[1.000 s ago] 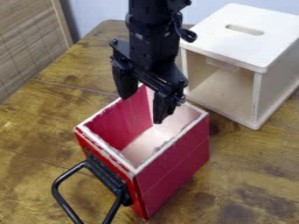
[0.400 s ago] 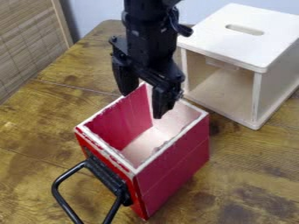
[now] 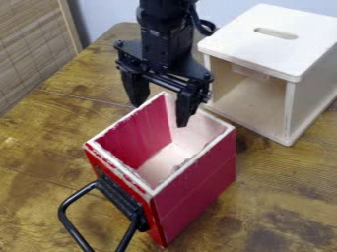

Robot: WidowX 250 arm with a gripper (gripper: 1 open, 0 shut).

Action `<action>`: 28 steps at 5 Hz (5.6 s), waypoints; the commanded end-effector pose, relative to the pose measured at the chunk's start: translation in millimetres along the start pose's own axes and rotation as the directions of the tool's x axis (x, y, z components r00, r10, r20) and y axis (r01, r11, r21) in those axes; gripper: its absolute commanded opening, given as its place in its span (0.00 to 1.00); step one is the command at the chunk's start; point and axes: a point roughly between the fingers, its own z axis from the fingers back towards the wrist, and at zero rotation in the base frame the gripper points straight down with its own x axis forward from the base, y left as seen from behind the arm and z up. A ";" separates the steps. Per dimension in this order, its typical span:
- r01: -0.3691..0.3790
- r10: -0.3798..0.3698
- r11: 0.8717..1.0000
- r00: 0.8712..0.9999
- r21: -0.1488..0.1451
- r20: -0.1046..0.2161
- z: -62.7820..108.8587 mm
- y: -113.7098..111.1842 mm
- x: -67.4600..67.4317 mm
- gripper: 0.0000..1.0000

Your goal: Open the drawer

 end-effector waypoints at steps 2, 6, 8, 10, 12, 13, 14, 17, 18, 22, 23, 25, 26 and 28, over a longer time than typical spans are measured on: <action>0.077 -0.076 0.997 0.992 -0.006 0.103 12.6 -11.7 8.8 1.00; 0.152 -0.143 0.988 0.976 -0.041 0.167 22.0 -45.0 26.0 1.00; 0.060 -0.054 0.997 0.988 -0.043 0.142 21.8 -26.8 20.5 1.00; 0.033 -0.022 0.997 0.989 -0.071 0.144 27.0 -12.3 18.2 1.00; 0.071 -0.058 0.994 0.987 -0.087 0.148 20.6 -23.0 24.9 1.00; 0.145 -0.129 0.985 0.978 -0.095 0.162 18.3 -20.5 22.2 1.00; 0.210 -0.191 0.972 0.967 -0.102 0.169 16.2 -17.5 19.1 1.00; 0.188 -0.171 0.976 0.974 -0.109 0.150 11.6 -25.9 17.5 1.00; 0.173 -0.157 0.979 0.978 -0.111 0.135 9.8 -27.9 10.2 1.00; 0.198 -0.180 0.976 0.969 -0.095 0.171 23.0 -16.2 25.8 1.00; 0.190 -0.174 0.977 0.974 -0.098 0.147 10.2 -12.4 32.4 1.00; 0.163 -0.151 0.981 0.981 -0.100 0.124 2.6 -8.8 32.4 1.00; 0.128 -0.116 0.987 0.986 -0.099 0.117 16.9 -22.1 30.5 1.00; 0.129 -0.111 0.986 0.981 -0.110 0.157 29.3 -30.4 18.0 1.00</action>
